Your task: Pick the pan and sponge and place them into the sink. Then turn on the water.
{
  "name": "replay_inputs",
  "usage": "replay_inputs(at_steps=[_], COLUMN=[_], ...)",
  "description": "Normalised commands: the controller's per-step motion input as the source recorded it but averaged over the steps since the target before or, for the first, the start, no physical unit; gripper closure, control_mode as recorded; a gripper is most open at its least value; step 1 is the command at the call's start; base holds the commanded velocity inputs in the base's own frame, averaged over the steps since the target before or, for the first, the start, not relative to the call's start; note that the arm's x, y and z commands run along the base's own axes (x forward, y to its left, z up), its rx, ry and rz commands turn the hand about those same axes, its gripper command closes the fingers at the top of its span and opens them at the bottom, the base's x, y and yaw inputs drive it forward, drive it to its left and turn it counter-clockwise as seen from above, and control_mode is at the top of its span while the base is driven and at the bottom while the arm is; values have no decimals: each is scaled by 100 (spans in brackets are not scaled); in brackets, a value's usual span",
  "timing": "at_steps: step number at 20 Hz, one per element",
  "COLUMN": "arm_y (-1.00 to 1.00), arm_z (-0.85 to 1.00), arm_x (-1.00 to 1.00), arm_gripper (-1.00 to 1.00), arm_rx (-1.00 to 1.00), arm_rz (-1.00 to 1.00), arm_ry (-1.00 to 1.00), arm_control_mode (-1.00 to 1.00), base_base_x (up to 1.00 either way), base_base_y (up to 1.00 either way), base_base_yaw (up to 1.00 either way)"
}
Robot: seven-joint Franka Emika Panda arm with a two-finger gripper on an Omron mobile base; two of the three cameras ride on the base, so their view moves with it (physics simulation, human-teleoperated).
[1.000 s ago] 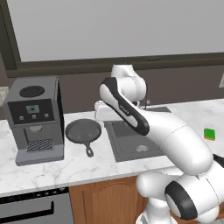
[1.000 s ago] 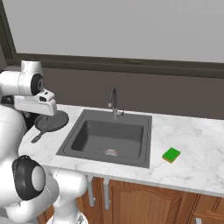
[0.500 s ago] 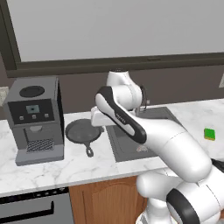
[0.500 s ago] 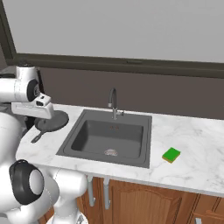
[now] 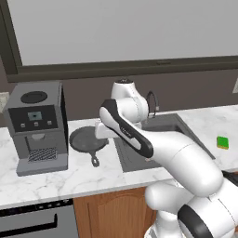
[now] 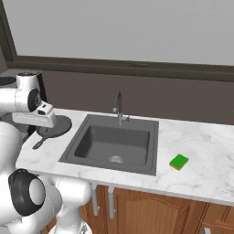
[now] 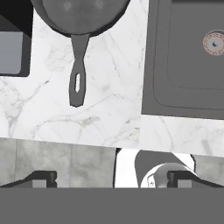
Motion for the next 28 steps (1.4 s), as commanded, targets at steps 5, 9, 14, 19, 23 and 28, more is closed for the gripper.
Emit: replay_inputs(at_steps=[5, 9, 14, 19, 23, 28], arm_y=[10, 14, 10, 2, 0, 1], arm_z=[-21, -21, -18, -14, -13, -10], arm_x=[8, 6, 7, 4, 4, 4], arm_gripper=[-100, -100, -100, -100, -100, -100], arm_rx=[0, -1, -2, -1, -1, 0], arm_rz=[0, 0, 0, 0, 0, 0], arm_ry=[-2, -3, -3, -4, -5, -3], arm_control_mode=[-100, -100, -100, -100, -100, -100], base_base_x=[0, 0, 0, 0, 0, 0], base_base_y=[0, 0, 0, 0, 0, 0], base_base_yaw=[0, 0, 0, 0, 0, 0])
